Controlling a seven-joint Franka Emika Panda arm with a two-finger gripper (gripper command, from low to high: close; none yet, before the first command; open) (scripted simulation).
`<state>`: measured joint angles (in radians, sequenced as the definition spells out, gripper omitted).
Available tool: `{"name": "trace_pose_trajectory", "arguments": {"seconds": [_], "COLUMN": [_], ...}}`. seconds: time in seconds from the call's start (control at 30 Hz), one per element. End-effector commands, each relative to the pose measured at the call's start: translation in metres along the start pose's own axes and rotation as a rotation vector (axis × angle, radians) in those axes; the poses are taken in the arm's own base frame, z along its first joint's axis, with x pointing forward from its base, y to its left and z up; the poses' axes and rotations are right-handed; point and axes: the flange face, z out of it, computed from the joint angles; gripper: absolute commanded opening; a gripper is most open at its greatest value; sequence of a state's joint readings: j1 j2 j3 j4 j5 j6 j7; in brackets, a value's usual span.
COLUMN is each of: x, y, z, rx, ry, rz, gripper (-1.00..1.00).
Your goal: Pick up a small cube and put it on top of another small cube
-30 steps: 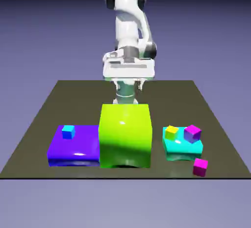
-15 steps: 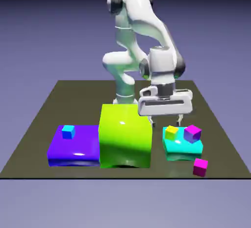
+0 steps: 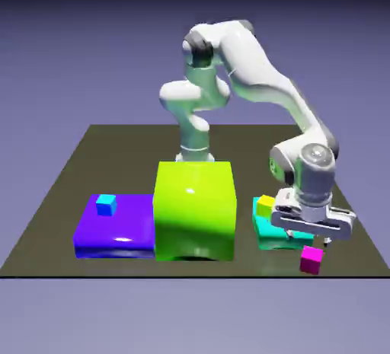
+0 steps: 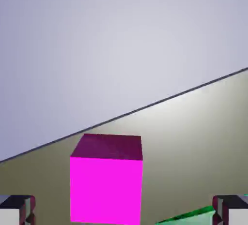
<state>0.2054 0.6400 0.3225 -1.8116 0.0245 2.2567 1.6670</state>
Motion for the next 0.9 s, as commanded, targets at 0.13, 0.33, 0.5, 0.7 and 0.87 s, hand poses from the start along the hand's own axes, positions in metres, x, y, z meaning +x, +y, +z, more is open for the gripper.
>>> {"name": "trace_pose_trajectory", "arguments": {"seconds": [0.13,0.33,0.5,0.7,0.87], "x": [0.004,-0.004,-0.035,-0.064,-0.064], "y": [-0.004,0.006,0.053,0.120,0.135], "z": [0.069,-0.009,-0.066,-0.107,-0.077], "rx": [0.000,-0.003,-0.024,-0.074,-0.095], "ry": [0.000,-0.006,-0.012,0.064,0.097], "rz": [0.000,-0.026,-0.218,-0.441,-0.489], "gripper": [0.00,-1.00,-1.00,-1.00,-1.00]}}
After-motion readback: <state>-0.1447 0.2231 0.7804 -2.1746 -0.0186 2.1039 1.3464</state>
